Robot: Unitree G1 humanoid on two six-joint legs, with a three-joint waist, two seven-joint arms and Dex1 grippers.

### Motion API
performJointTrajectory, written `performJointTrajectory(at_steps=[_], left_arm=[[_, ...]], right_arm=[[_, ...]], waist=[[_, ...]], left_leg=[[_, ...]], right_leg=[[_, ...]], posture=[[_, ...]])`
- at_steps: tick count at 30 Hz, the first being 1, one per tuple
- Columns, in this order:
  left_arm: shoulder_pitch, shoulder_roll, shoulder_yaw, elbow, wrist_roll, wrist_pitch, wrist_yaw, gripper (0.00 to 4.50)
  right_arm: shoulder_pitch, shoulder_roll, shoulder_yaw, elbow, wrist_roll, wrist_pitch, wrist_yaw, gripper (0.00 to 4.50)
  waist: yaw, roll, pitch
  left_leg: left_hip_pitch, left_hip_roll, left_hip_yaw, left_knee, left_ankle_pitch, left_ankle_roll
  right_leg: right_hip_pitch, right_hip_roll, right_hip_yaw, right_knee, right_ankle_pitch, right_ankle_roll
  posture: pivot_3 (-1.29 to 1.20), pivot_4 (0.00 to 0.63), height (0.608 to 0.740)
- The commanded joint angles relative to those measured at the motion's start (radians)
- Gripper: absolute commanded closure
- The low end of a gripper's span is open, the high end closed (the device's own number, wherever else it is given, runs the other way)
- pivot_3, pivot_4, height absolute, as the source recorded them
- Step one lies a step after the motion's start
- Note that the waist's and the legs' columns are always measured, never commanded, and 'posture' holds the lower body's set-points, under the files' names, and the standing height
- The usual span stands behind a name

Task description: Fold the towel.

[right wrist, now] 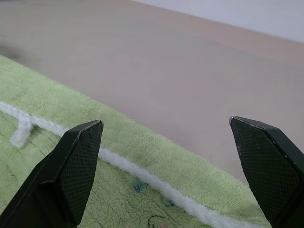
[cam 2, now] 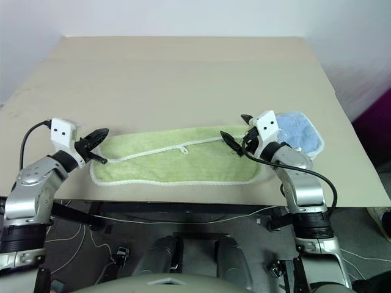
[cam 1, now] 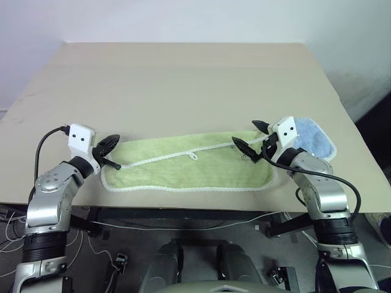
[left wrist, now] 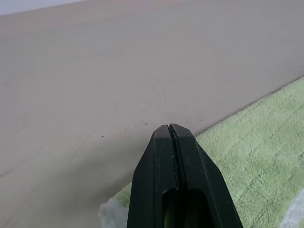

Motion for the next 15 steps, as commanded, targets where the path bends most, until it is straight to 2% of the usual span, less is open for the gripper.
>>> performJointTrajectory(at_steps=[1,15], left_arm=[[-0.027,-0.003,0.005,-0.018,-0.003,-0.012,0.004,4.50],[-0.032,-0.007,0.009,-0.011,0.003,-0.026,0.004,4.50]], right_arm=[[-0.010,-0.002,-0.008,-0.028,0.013,-0.012,0.003,0.02],[-0.030,-0.002,-0.006,0.003,0.005,-0.028,0.014,0.02]], waist=[[0.000,0.000,0.000],[0.000,0.000,0.000]], left_leg=[[0.000,0.000,0.000,0.000,0.000,0.000],[0.000,0.000,0.000,0.000,0.000,0.000]], right_leg=[[0.000,0.000,0.000,0.000,0.000,0.000],[0.000,0.000,0.000,0.000,0.000,0.000]], posture=[[0.00,0.150,0.740],[0.00,0.150,0.740]])
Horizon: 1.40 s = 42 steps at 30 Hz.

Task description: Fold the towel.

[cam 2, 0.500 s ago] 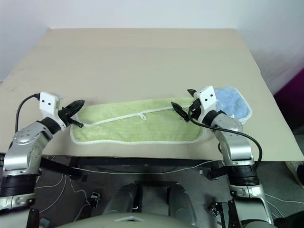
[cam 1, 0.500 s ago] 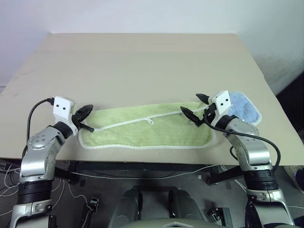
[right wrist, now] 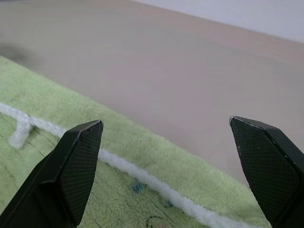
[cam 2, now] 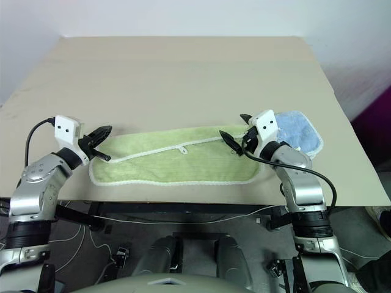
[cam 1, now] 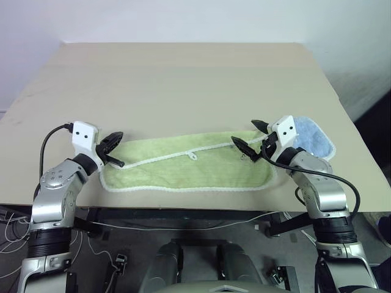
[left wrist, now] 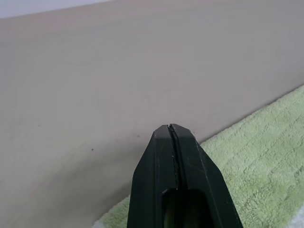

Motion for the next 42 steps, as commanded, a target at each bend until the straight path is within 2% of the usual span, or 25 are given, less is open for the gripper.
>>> performJointTrajectory(at_steps=[1,7,12,18,24,25,27,31,35,42], left_arm=[[-0.013,0.019,0.021,-0.011,0.000,-0.026,-0.011,4.50],[-0.035,0.042,0.018,0.051,0.012,-0.048,-0.035,4.50],[-0.035,0.118,0.028,0.063,0.002,-0.054,-0.125,4.50],[0.001,0.275,0.003,0.141,0.008,-0.118,-0.371,4.50],[-0.073,0.386,-0.079,0.327,0.068,-0.318,-0.627,4.50],[-0.105,0.392,-0.097,0.364,0.071,-0.344,-0.676,4.13],[-0.162,0.399,-0.135,0.428,0.086,-0.394,-0.760,3.67],[-0.228,0.405,-0.211,0.487,0.116,-0.467,-0.911,2.34],[-0.264,0.421,-0.283,0.545,0.193,-0.589,-0.983,1.03],[-0.370,0.408,-0.338,0.726,0.290,-0.757,-0.981,1.03]], right_arm=[[-0.014,0.001,-0.009,-0.009,0.005,-0.027,-0.003,0.02],[-0.011,0.012,-0.009,0.014,-0.009,-0.046,-0.026,0.02],[-0.018,0.031,0.001,0.009,-0.009,-0.050,-0.033,0.02],[0.026,0.056,-0.002,-0.021,-0.009,-0.044,-0.071,0.02],[0.030,0.072,0.009,-0.019,-0.016,-0.048,-0.091,0.02],[0.026,0.075,0.011,-0.019,-0.015,-0.046,-0.092,0.00],[0.018,0.079,0.018,-0.017,-0.016,-0.047,-0.093,0.00],[0.010,0.087,0.023,-0.006,-0.020,-0.052,-0.101,0.00],[0.013,0.091,0.024,-0.009,-0.018,-0.054,-0.107,0.00],[0.035,0.096,0.022,-0.025,-0.015,-0.055,-0.116,0.00]], waist=[[0.000,0.000,0.000],[0.000,0.000,0.000],[-0.002,0.000,0.000],[-0.003,0.001,0.000],[0.001,0.001,0.001],[0.002,0.001,0.001],[0.001,0.001,0.001],[-0.003,0.001,0.001],[-0.007,0.001,0.001],[-0.002,0.001,0.001]], left_leg=[[0.000,0.000,0.000,0.000,0.000,0.000],[0.000,0.000,0.000,0.000,0.000,0.000],[0.000,0.000,0.000,0.000,0.000,0.000],[0.000,0.000,0.000,-0.001,0.000,0.000],[0.000,0.000,0.000,-0.001,0.000,0.000],[0.000,0.000,0.000,-0.001,0.000,0.000],[0.000,0.000,0.000,-0.001,0.000,0.000],[0.000,0.000,0.000,-0.001,0.000,0.000],[0.000,0.000,0.000,-0.001,0.000,0.000],[0.000,0.000,0.000,-0.001,0.000,0.000]], right_leg=[[0.000,0.000,0.000,0.000,0.000,0.000],[0.000,0.000,0.000,0.000,0.000,0.000],[0.000,0.000,0.000,0.000,0.000,0.000],[0.000,0.000,0.000,0.000,0.000,0.000],[0.000,-0.001,0.000,-0.001,0.000,0.000],[0.000,-0.001,0.000,-0.001,0.000,0.000],[0.000,-0.001,-0.001,-0.001,0.000,0.000],[0.000,0.000,-0.001,-0.001,0.000,0.000],[-0.001,0.001,0.000,0.000,0.000,0.000],[0.000,0.002,-0.001,0.000,0.000,0.000]], posture=[[0.00,0.150,0.740],[0.00,0.150,0.740],[0.00,0.150,0.740],[0.00,0.150,0.740],[0.00,0.150,0.740],[0.00,0.150,0.740],[0.00,0.150,0.740],[0.00,0.150,0.740],[0.00,0.150,0.740],[0.00,0.150,0.740]])
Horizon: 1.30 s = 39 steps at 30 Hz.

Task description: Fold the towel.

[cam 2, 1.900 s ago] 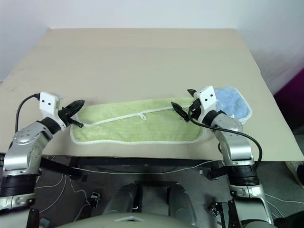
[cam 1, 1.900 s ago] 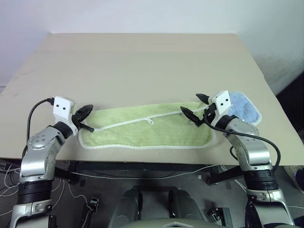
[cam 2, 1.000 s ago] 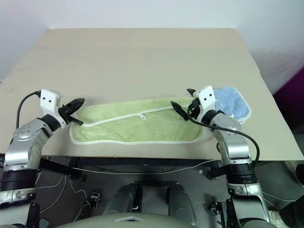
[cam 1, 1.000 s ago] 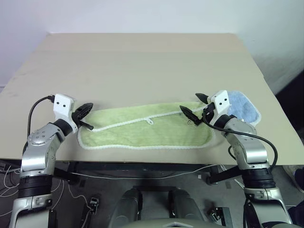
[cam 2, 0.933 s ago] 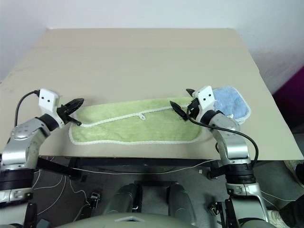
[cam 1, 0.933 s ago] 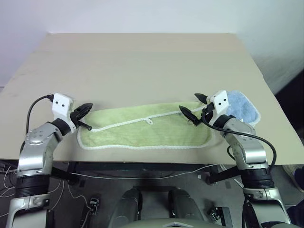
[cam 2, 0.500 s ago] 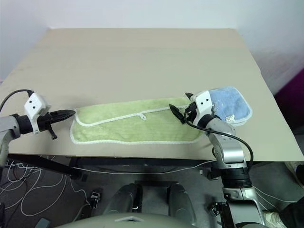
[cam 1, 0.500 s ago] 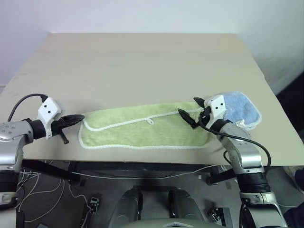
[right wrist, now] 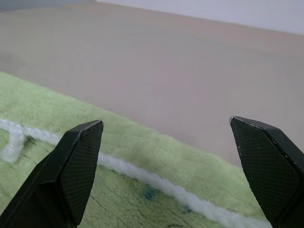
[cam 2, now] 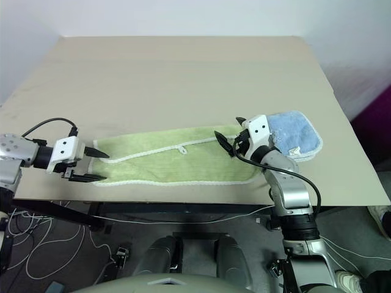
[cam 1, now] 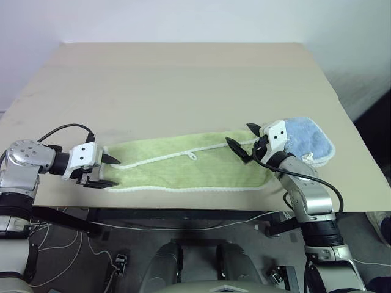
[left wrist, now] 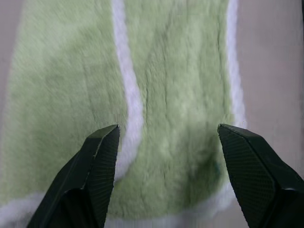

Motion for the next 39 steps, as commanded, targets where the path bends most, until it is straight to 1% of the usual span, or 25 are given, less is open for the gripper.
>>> performJointTrajectory(at_steps=[1,10,18,26,27,28,31,34,39], left_arm=[[-0.056,0.013,-0.006,0.073,0.029,-0.060,-0.006,1.03],[-0.138,-0.005,-0.005,0.162,0.016,-0.026,-0.062,1.03],[-0.155,-0.043,-0.013,0.205,0.063,-0.092,0.043,1.03],[-0.143,-0.040,-0.002,0.266,0.079,-0.142,0.106,1.03],[-0.141,-0.037,-0.002,0.271,0.077,-0.142,0.102,1.42],[-0.137,-0.034,-0.001,0.273,0.073,-0.141,0.097,1.59],[-0.129,-0.023,0.003,0.275,0.065,-0.145,0.083,2.53],[-0.127,-0.018,0.004,0.276,0.066,-0.148,0.080,2.53],[-0.132,-0.019,-0.008,0.294,0.093,-0.190,0.119,2.53]], right_arm=[[0.007,0.008,-0.006,-0.045,0.005,-0.019,-0.009,0.00],[0.023,0.022,0.004,-0.063,0.005,-0.015,-0.024,0.00],[0.052,0.024,0.003,-0.097,0.009,-0.005,-0.037,0.00],[0.071,0.036,0.015,-0.118,0.007,0.001,-0.053,0.00],[0.072,0.037,0.016,-0.117,0.006,-0.001,-0.053,0.00],[0.074,0.038,0.016,-0.116,0.006,-0.002,-0.053,0.00],[0.077,0.044,0.017,-0.114,0.006,-0.005,-0.058,0.00],[0.077,0.049,0.019,-0.106,0.003,-0.010,-0.062,0.00],[0.082,0.060,0.024,-0.115,0.002,-0.009,-0.069,0.00]], waist=[[0.000,0.000,0.000],[-0.004,0.000,0.000],[-0.002,0.000,0.000],[-0.004,0.000,0.000],[-0.003,0.000,0.000],[-0.003,0.000,0.000],[-0.003,0.000,0.000],[-0.003,0.000,0.000],[-0.003,0.000,0.000]], left_leg=[[0.000,0.000,0.000,0.000,0.000,0.000],[0.000,0.000,0.000,0.000,0.000,0.000],[0.000,0.000,0.000,0.001,0.000,0.000],[0.000,0.000,0.000,0.001,0.000,0.000],[0.000,0.000,0.000,0.001,0.000,0.000],[0.000,0.000,0.000,0.001,0.000,0.000],[0.000,0.000,0.000,0.001,0.000,0.000],[0.000,0.000,0.000,0.001,0.000,0.000],[0.000,0.000,0.000,0.001,0.000,0.000]], right_leg=[[0.000,0.000,0.000,0.000,0.000,0.000],[0.000,0.001,0.000,0.001,0.000,0.000],[0.000,0.001,0.000,0.001,0.000,0.000],[0.000,0.001,0.000,0.002,0.000,0.000],[0.000,0.001,0.000,0.002,0.000,0.000],[0.000,0.001,0.000,0.002,0.000,0.000],[0.000,0.001,0.000,0.002,0.000,0.000],[0.000,0.001,0.000,0.002,0.000,0.000],[0.000,0.001,0.000,0.002,0.000,0.000]], posture=[[0.00,0.150,0.740],[0.00,0.150,0.740],[0.00,0.150,0.740],[0.00,0.150,0.740],[0.00,0.150,0.740],[0.00,0.150,0.740],[0.00,0.150,0.740],[0.00,0.150,0.740],[0.00,0.150,0.740]])
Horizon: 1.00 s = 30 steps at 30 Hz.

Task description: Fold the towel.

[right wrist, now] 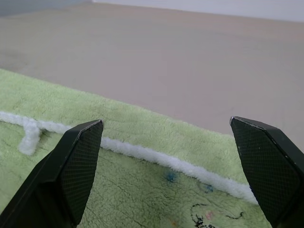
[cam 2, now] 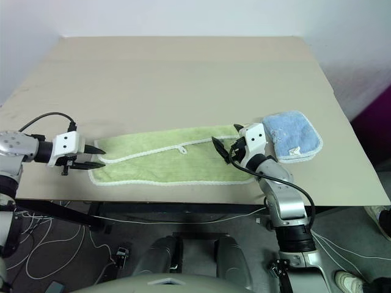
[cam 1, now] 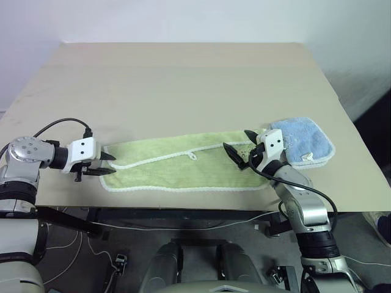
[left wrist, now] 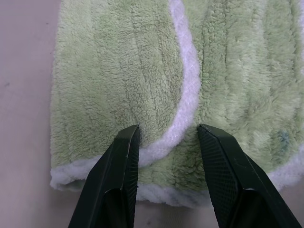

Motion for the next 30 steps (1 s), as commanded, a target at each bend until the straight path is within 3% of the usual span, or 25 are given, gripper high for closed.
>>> performJointTrajectory(at_steps=[1,5,8,12,20,30], left_arm=[[-0.004,0.020,0.011,0.015,0.014,-0.032,0.022,2.53],[-0.016,0.013,0.015,0.032,0.015,-0.044,0.037,2.53],[-0.018,0.004,0.018,0.036,0.007,-0.056,0.041,3.11],[-0.015,-0.004,0.016,0.040,0.010,-0.063,0.052,4.40],[-0.016,-0.011,0.039,0.046,-0.017,-0.046,0.069,4.46],[-0.033,-0.022,0.131,-0.040,-0.135,0.207,0.012,4.46]], right_arm=[[0.003,0.008,-0.001,-0.047,0.002,-0.016,-0.006,0.00],[0.005,0.008,0.000,-0.049,0.003,-0.015,-0.008,0.00],[0.011,0.008,0.002,-0.055,0.004,-0.013,-0.009,0.00],[0.011,0.006,0.001,-0.056,0.006,-0.011,-0.008,0.00],[-0.004,0.002,0.001,-0.041,0.005,-0.014,-0.003,0.00],[-0.025,-0.011,-0.003,-0.017,0.003,-0.019,0.017,0.00]], waist=[[0.000,0.000,0.000],[0.000,0.000,0.000],[0.000,0.000,0.000],[0.000,0.000,0.000],[0.000,0.000,0.000],[-0.001,0.000,0.000]], left_leg=[[0.000,0.000,0.000,0.000,0.000,0.000],[0.000,0.000,0.000,0.000,0.000,0.000],[0.000,0.000,0.000,0.000,0.000,0.000],[0.000,0.000,0.000,0.000,0.000,0.000],[0.000,0.000,0.000,0.000,0.000,0.000],[0.000,0.000,0.000,0.000,0.000,0.000]], right_leg=[[0.000,0.000,0.000,0.000,0.000,0.000],[0.000,0.000,0.000,0.000,0.000,0.000],[0.000,0.000,0.000,0.000,0.000,0.000],[0.000,0.000,0.000,0.000,0.000,0.000],[0.000,0.000,0.000,0.000,0.000,0.000],[0.000,0.000,0.000,0.001,0.000,0.000]], posture=[[0.00,0.150,0.740],[0.00,0.150,0.740],[0.00,0.150,0.740],[0.00,0.150,0.740],[0.00,0.150,0.740],[0.00,0.150,0.740]])
